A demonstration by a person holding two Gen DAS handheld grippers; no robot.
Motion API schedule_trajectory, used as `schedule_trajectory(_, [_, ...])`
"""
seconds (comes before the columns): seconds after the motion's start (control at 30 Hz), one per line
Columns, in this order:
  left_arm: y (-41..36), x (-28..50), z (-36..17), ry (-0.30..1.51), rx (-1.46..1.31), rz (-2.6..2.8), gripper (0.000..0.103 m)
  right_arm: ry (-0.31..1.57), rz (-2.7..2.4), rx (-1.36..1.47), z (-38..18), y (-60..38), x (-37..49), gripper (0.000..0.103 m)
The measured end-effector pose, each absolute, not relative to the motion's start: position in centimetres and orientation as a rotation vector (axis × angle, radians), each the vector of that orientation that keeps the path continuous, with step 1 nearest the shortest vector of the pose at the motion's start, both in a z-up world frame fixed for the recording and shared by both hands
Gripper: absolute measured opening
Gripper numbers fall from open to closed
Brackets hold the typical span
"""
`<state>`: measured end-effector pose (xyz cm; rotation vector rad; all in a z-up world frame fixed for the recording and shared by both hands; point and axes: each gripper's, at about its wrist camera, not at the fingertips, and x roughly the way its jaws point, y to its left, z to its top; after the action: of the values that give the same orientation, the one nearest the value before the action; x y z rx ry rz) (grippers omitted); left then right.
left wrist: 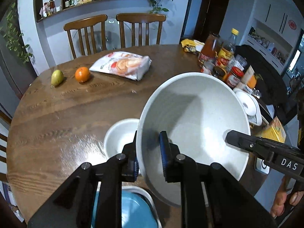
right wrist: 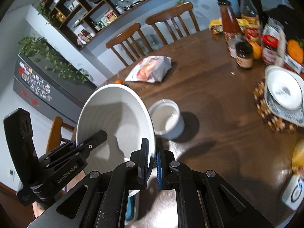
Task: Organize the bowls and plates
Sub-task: 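Lift and carry the large white bowl with both tools beside the stack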
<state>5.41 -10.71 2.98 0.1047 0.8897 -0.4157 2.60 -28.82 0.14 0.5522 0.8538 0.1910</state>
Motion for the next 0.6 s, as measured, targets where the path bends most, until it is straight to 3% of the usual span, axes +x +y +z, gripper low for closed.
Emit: schedule_trajectory(0.6, [-13.6,1.0,-3.4,1.035,0.117,-0.401,0.019,0.988,0.138,0.535,-6.0,-30.4,-2.7,0.009])
